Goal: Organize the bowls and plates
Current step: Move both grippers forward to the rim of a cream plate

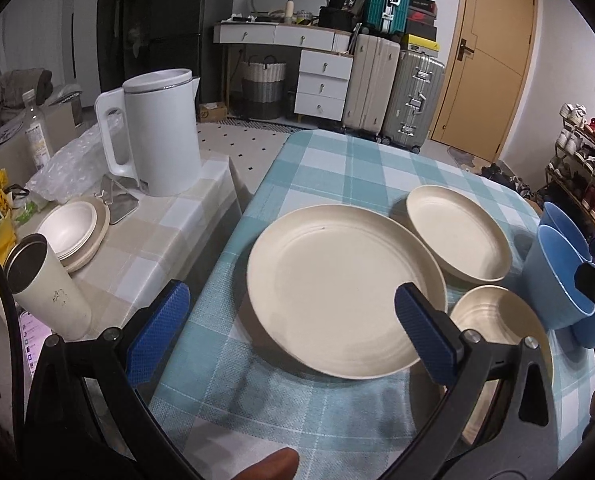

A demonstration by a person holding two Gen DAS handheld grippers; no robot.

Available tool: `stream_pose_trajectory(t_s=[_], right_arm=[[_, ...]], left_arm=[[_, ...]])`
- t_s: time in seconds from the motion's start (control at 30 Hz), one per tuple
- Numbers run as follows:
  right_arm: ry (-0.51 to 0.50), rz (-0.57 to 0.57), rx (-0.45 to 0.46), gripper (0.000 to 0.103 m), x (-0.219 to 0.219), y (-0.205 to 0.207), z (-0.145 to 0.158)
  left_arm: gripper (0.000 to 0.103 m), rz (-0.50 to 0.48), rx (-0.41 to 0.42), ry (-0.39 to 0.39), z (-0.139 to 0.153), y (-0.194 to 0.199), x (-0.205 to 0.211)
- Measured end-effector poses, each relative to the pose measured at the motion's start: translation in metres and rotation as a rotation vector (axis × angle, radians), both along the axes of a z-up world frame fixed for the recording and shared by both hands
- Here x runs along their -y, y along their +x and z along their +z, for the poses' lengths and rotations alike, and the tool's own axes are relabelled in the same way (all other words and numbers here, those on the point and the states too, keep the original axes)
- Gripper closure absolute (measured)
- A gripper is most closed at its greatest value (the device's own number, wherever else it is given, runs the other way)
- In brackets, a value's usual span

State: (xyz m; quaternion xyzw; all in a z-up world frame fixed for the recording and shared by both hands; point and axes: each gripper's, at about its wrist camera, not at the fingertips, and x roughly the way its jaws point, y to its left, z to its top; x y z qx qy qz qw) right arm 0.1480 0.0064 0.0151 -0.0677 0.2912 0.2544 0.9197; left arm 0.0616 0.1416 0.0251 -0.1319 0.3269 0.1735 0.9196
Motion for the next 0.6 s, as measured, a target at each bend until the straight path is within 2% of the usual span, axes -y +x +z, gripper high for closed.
stream_pose_trajectory(t_s=[0.17, 0.6], right_arm=[[-0.002, 0.014, -0.024, 0.004, -0.013, 0.014, -0.005], [-0.030, 0.065, -0.090, 0.011, -0.048, 0.048, -0.025]], left_arm=[[0.001, -0.001, -0.017, -0.045, -0.009, 0.009, -0.013], [0.002, 0.002, -0.072, -0.062, -0.026, 0.036, -0.035]])
